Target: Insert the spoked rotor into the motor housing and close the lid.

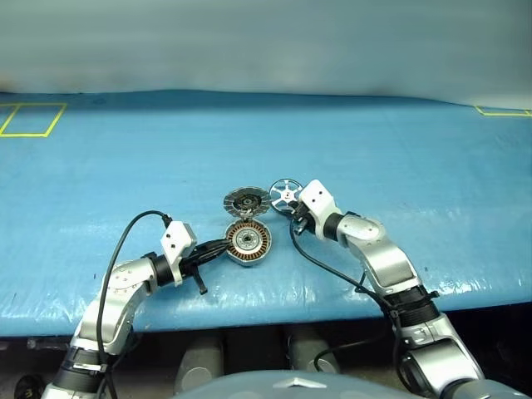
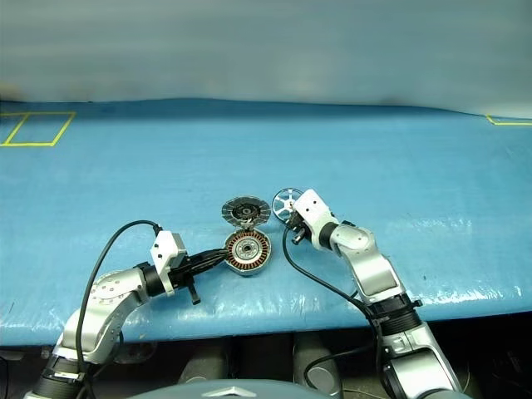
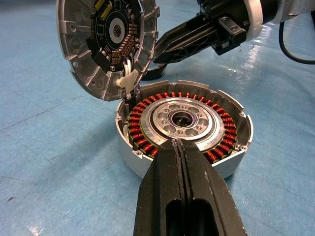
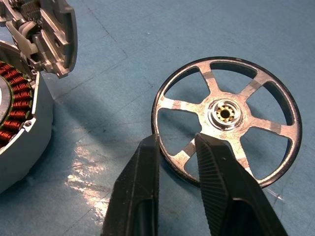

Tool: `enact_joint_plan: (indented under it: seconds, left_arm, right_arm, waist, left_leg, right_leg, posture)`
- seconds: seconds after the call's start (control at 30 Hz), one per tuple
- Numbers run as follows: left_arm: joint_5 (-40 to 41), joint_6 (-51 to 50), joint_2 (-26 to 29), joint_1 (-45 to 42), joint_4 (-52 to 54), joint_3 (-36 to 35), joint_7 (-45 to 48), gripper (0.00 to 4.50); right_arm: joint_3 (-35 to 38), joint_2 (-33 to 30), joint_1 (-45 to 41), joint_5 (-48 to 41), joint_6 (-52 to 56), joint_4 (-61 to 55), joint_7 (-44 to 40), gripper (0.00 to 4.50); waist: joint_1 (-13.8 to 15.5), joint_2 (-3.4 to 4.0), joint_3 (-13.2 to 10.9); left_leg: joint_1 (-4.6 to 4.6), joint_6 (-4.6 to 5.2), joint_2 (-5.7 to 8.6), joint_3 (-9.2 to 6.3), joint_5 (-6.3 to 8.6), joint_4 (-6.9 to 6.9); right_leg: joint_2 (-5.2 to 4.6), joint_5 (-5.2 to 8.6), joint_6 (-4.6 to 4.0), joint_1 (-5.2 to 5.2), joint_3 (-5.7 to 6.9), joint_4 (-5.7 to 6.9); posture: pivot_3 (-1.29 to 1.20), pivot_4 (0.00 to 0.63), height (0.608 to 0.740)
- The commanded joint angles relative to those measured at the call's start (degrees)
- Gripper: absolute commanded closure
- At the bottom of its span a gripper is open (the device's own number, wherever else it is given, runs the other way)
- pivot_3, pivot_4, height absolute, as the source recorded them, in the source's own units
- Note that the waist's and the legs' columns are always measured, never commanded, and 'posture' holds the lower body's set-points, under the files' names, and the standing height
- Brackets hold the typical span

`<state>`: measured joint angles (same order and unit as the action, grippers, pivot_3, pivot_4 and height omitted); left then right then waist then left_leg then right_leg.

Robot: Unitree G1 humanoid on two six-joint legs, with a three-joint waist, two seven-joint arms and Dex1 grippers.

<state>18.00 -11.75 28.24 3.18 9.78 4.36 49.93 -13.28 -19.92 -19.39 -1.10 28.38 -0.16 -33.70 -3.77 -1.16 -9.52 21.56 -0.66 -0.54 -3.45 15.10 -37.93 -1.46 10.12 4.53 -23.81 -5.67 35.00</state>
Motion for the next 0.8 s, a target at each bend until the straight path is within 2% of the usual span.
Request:
enact_joint_plan:
  seconds: [0.03,0.27,0.53,0.8]
  left_arm:
    - [-0.6,1.1,0.1,-0.3,0.0,0.1,-0.2,4.50]
    - [-1.1,1.5,0.2,-0.3,-0.4,0.4,-0.4,4.50]
    - [-1.5,2.0,0.1,0.2,-0.9,0.5,-0.3,4.50]
    - [-2.0,2.4,0.1,0.0,-1.5,0.8,-0.1,4.50]
  right_arm:
    - [0.2,0.3,0.4,0.6,1.4,0.5,1.4,2.36]
    - [2.0,1.5,0.2,-0.9,2.1,0.8,3.1,0.07]
    - [5.7,3.9,1.3,-7.5,3.9,-3.3,1.4,0.03]
    - [8.5,4.7,0.2,-9.4,3.6,-2.9,3.2,0.03]
  waist:
    - [0.0,-0.01,0.0]
    - [0.0,0.02,0.0]
    - [0.0,0.04,0.0]
    - [0.0,0.06,0.0]
  left_leg:
    - [0.00,0.00,0.00,0.00,0.00,-0.01]
    - [0.04,0.00,0.01,0.00,0.00,0.00]
    - [0.04,0.00,0.00,-0.01,0.00,0.07]
    - [0.04,0.00,0.00,-0.01,0.00,0.08]
  right_leg:
    - [0.00,0.00,0.00,0.00,0.00,0.00]
    - [-0.01,0.00,0.00,-0.04,0.00,-0.01]
    - [0.00,0.01,-0.01,-0.05,0.00,-0.02]
    - [0.00,0.01,-0.01,-0.06,0.00,-0.02]
  posture:
    - [0.00,0.150,0.740]
    - [0.00,0.150,0.740]
    - [0.00,0.150,0.740]
    - [0.00,0.150,0.740]
